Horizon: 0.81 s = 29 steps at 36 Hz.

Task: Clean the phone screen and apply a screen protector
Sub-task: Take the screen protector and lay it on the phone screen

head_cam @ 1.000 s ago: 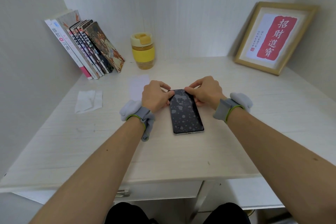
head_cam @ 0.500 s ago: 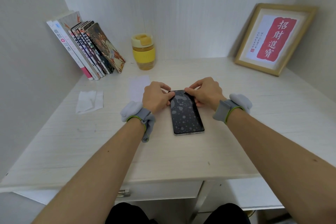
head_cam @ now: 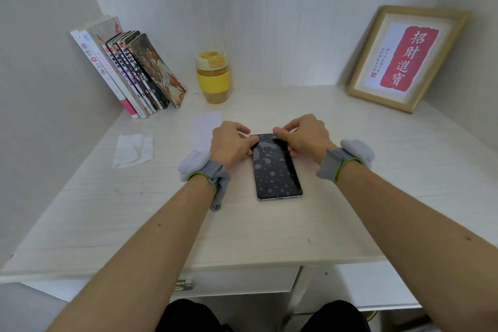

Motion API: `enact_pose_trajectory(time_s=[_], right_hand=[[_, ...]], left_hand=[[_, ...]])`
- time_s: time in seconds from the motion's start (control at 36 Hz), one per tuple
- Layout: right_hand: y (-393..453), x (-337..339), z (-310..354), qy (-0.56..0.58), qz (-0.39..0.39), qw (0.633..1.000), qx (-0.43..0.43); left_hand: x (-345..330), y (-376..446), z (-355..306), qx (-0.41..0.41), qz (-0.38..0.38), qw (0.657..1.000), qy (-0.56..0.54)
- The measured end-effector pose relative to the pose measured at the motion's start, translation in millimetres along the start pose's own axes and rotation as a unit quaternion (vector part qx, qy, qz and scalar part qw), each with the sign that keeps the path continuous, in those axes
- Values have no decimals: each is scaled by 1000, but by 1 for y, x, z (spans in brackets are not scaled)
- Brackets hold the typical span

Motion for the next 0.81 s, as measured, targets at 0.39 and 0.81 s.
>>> enact_pose_trajectory(time_s=[0.39,0.81], right_hand=[[-10,5,-4,16,33,999,-40],[-13,5,-8,63,36,995,-67]], left_hand=[[8,-15,2,60,-30,996,50],[8,-18,4,64,-32,997,25]])
Point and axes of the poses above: each hand's wrist, its own y-axis towards the middle knuckle, its own x-axis out of the back of the hand, z = x × y, the point moved 10 cm from there along y, towards the middle knuckle, and after that the axes turned 6 degrees about y, right-handed, at the moved point
